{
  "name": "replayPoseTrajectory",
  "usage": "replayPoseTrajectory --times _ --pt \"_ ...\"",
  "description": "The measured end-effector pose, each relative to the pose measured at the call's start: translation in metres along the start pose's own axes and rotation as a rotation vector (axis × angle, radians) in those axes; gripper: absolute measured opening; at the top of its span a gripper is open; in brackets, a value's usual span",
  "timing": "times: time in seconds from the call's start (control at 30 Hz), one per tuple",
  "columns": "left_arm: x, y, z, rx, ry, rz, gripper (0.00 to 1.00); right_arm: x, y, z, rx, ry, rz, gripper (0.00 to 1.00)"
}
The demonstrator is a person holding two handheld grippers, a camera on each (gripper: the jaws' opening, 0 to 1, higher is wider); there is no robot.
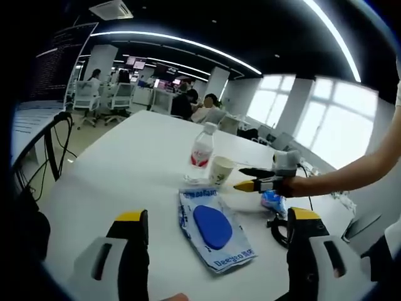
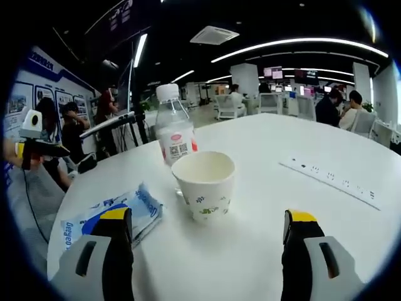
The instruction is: Arrange the tabletop items into an orderly group along one side of the table until the central work area is clear of visible clutter.
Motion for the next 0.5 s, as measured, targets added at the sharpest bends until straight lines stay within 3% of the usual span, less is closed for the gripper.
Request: replayPoseTrajectory --times 0.5 --pt "0.011 -0.001 -0.025 -0.022 -0.133 0.039 0.92 0.061 0.022 0.021 0.048 -0.039 -0.024 0.98"
Point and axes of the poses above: the point that each gripper's makers call its tool centre point, and the gripper's own axes: x roughly backward along the fingers, z roughly to its left, y roughly out of its top, the point moved 4 cm from there along x, roughly backward along the fingers, and after that the axes turned 12 degrees about -z, right-handed, at the moved point
